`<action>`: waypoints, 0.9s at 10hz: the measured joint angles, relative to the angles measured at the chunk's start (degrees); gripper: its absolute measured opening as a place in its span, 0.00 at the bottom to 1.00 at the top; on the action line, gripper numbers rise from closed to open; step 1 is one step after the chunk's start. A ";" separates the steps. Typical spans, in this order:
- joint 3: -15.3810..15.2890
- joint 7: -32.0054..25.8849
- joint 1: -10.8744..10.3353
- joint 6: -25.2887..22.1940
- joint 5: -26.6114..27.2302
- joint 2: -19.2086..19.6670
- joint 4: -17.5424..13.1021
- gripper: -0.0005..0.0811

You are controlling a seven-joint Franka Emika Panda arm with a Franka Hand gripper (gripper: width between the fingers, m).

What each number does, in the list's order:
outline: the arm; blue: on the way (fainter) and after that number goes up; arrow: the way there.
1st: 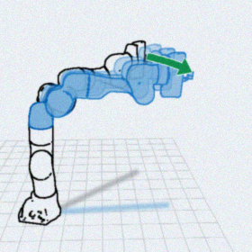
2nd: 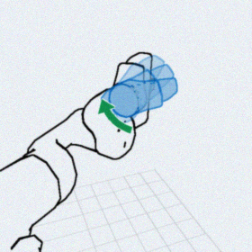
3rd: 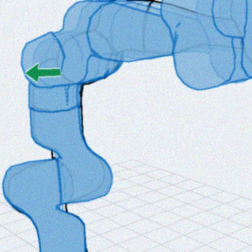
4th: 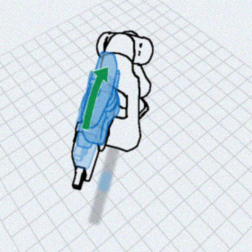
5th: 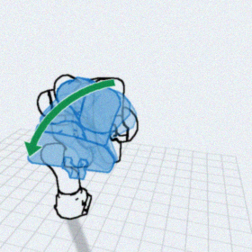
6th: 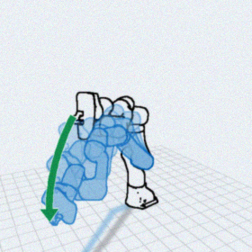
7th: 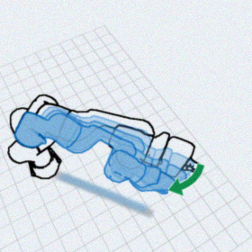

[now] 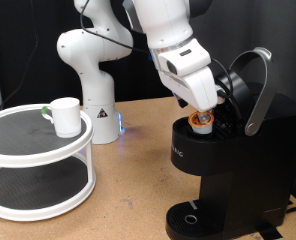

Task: Make a cup of coffee with the keurig machine

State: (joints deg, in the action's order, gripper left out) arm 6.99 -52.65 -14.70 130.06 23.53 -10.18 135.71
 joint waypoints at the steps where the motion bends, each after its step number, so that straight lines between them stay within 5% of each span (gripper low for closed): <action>1: -0.21 -0.50 -0.15 0.01 0.54 -0.25 0.01 0.99; 9: -0.83 -0.85 -0.33 0.01 0.88 -1.70 1.13 0.99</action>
State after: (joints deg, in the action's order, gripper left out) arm 6.15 -53.50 -15.04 130.07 24.41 -11.88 136.84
